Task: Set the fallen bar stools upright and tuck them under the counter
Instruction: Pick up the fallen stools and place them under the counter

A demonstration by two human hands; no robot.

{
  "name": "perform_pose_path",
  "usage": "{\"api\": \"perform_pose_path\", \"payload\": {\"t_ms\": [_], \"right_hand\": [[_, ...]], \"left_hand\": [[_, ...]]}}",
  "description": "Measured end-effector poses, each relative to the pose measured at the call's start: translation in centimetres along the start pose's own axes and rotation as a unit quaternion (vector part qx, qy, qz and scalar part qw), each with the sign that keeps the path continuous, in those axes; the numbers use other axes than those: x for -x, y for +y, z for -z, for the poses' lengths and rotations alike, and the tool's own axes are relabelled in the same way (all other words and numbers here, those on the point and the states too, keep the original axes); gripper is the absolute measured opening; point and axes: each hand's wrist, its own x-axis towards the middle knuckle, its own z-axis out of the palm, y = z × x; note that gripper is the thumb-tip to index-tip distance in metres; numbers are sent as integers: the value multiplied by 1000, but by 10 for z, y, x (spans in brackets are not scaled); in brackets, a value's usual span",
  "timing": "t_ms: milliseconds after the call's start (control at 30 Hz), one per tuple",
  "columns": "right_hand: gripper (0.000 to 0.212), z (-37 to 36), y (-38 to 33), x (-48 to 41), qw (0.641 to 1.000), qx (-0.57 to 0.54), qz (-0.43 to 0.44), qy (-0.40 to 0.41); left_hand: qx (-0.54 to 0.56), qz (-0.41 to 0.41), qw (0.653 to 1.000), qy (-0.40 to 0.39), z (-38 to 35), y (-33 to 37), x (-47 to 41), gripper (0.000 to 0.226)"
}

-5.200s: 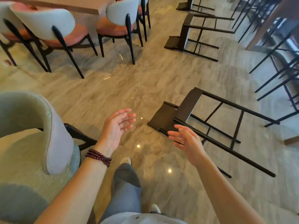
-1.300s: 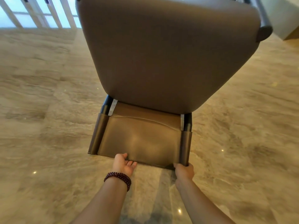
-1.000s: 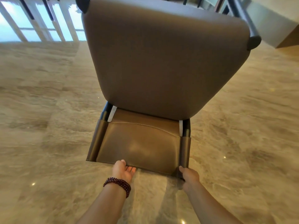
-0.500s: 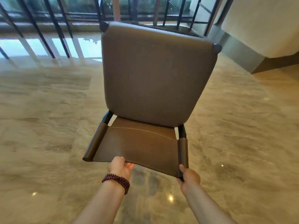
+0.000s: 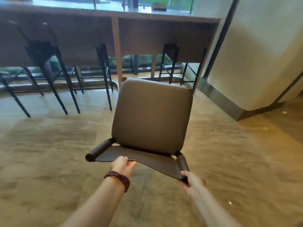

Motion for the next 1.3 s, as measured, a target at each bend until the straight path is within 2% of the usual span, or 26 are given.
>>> {"api": "perform_pose_path", "payload": {"t_ms": [100,200,267,333,367,400,467,500,533,600,633,667,700,800,967,1133,1300], "right_hand": [[37,-37,-71,8,999,6,41,-17],[15,-70,-127,16,996,6,90,-21],[24,-93,-157,18,992,-4,123,-12],[27,-114,-184,16,989,-16,147,-3],[28,-127,-198,14,988,-20,156,6],[27,-138,-211,12,986,-22,162,15],[25,-157,-238,5,985,-21,168,20],[25,-168,-251,1,985,-23,171,18],[24,-178,-264,-1,984,-20,176,19],[24,-200,-291,-8,984,-12,178,19],[24,-210,-305,-12,984,-12,177,22],[24,-220,-318,-16,983,-10,179,30],[25,-230,-331,-18,983,-7,182,36],[24,-257,-367,-30,981,6,187,42],[31,-297,-410,-54,980,25,192,53],[39,-326,-447,-78,978,37,192,68],[37,-342,-468,-91,977,57,192,75]], "left_hand": [[-30,-26,998,-41,-61,38,-5,40],[-62,-29,994,-89,-108,76,-9,36],[-101,-28,986,-127,-134,99,-5,27],[-227,-74,960,-143,-156,120,-1,23],[-319,-137,928,-131,-167,132,-3,22],[-405,-223,880,-107,-178,145,-8,20],[-553,-404,727,-49,-200,173,-22,18],[-599,-465,650,-40,-212,188,-34,21],[-643,-497,581,-41,-226,201,-46,29],[-741,-488,457,-65,-256,223,-65,45],[-777,-477,406,-71,-270,230,-74,48],[-796,-471,374,-71,-283,234,-82,48],[-794,-484,361,-67,-295,239,-87,47],[-761,-535,363,-51,-331,252,-104,46],[-755,-555,342,-62,-382,277,-128,44],[-766,-547,330,-73,-424,294,-148,40],[-785,-519,331,-77,-452,302,-160,49]]}}
